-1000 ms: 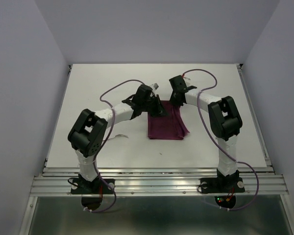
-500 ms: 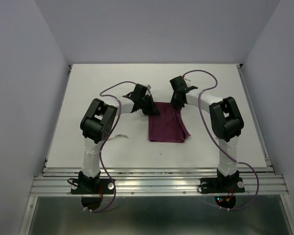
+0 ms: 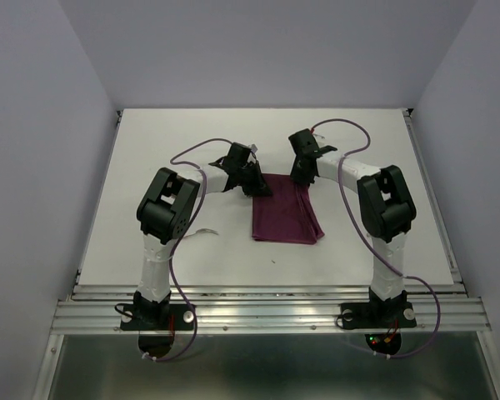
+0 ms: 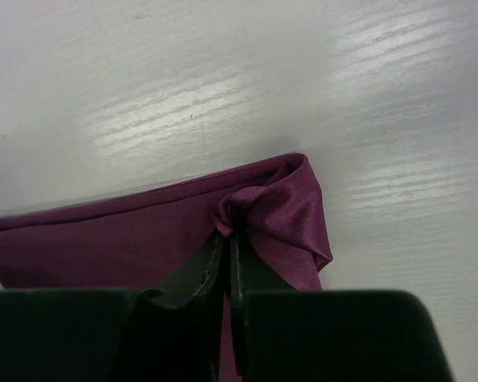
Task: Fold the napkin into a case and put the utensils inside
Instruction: Fold the lower triangle-folded napkin at the center of the board.
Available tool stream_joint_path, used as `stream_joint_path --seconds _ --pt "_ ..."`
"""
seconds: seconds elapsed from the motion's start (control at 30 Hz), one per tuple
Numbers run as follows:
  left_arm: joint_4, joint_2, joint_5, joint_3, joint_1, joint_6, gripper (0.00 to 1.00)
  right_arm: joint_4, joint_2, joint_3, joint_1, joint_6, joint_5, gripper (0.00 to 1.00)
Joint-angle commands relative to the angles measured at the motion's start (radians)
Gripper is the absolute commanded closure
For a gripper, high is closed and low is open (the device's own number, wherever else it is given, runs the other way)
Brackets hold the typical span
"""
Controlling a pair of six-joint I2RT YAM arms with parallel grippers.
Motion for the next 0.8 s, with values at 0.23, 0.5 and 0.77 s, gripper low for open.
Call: stream_joint_path --seconds 0.23,0.5,0.77 --pt "-0.052 -0.013 -0.03 -0.026 -0.006 0.028 1.0 -0.007 -0.042 0.024 0.02 0.012 -0.004 0.99" --pt "-0.047 -0.012 -0.026 -0.031 -0.006 0.025 1.0 -0.019 0.01 0.076 0.048 0.02 -0.001 0.99" --pt "-0.039 -0.016 -0.017 -0.043 -0.006 0.025 1.0 -0.033 0.041 0.099 0.059 0.026 0.019 0.99"
